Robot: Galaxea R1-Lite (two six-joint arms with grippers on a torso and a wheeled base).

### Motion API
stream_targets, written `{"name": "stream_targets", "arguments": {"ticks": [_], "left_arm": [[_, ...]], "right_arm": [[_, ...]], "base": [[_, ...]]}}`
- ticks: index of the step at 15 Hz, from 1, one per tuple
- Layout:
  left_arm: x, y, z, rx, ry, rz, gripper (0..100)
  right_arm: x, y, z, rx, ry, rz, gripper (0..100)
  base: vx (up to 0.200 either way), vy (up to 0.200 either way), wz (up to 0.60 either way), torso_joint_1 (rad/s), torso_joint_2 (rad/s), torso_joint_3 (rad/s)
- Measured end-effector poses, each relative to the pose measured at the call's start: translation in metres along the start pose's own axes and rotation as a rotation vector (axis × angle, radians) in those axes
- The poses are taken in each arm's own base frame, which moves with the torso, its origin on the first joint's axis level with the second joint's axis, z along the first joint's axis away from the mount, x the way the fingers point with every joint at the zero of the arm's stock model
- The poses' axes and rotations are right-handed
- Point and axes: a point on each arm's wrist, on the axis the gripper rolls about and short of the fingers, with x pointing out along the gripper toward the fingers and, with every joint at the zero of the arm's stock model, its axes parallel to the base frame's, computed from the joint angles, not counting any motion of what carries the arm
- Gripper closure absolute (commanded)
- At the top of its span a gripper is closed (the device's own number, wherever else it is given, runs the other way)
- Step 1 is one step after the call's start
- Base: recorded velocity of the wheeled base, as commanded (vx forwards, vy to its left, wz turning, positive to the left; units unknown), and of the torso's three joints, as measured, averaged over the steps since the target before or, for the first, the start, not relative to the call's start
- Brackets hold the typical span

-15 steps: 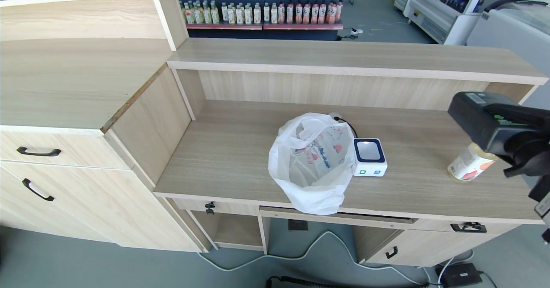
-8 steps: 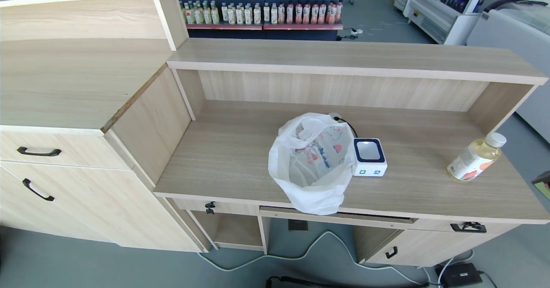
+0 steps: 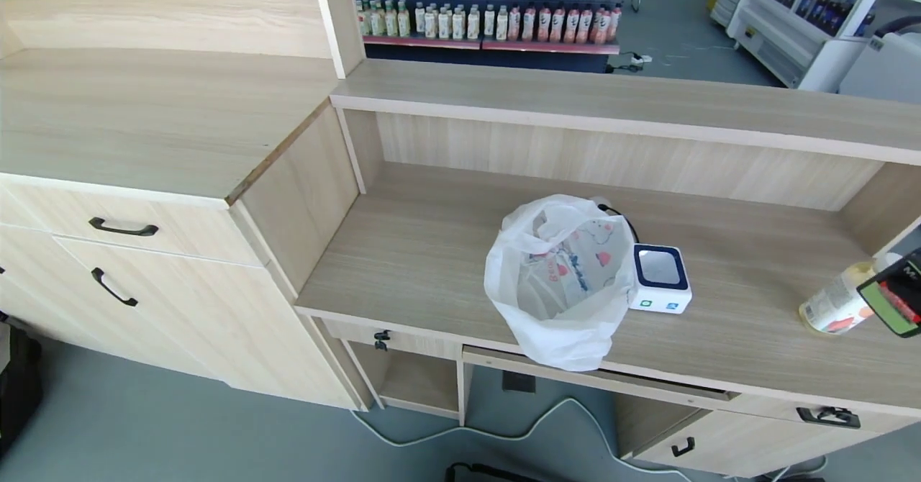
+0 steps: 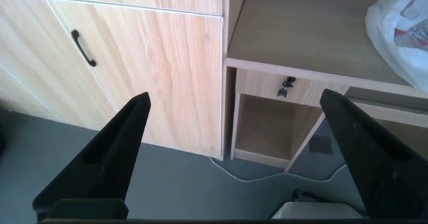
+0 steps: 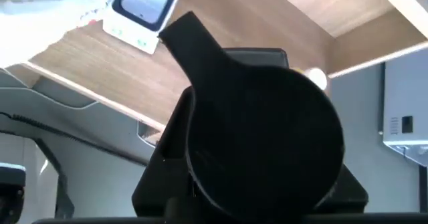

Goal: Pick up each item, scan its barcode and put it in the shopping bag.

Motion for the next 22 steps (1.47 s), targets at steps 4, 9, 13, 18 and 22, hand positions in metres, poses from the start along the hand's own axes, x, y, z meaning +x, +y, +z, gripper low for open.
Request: {"name": "stream_targets", "arguments": {"ticks": [4, 9, 13, 18, 22], "left_arm": [[0.000, 0.000, 0.000, 0.000, 0.000, 0.000, 0], [0.000, 0.000, 0.000, 0.000, 0.000, -0.002, 0], [0.000, 0.000, 0.000, 0.000, 0.000, 0.000, 0], [0.000, 0.000, 0.000, 0.000, 0.000, 0.000, 0], [0.000, 0.000, 0.000, 0.000, 0.000, -0.001, 0]], "right_arm": [[0.091, -0.029, 0.022, 0.147, -0.012, -0.024, 100], [0.204, -0.006, 0.027, 0.708, -0.038, 0.188, 100], [0.227, 0.019, 0.004, 0.736, 0.030, 0.321, 100], [0.224, 0.032, -0.019, 0.746, 0.083, 0.334, 100], [0.229, 0.035, -0.022, 0.743, 0.082, 0.336, 100]], "base": [[0.000, 0.000, 0.15, 0.001, 0.00, 0.001], [0.000, 0.000, 0.00, 0.000, 0.00, 0.000], [0.000, 0.000, 0.00, 0.000, 0.00, 0.000], [0.000, 0.000, 0.00, 0.000, 0.00, 0.000], [0.000, 0.000, 0.00, 0.000, 0.00, 0.000]]}}
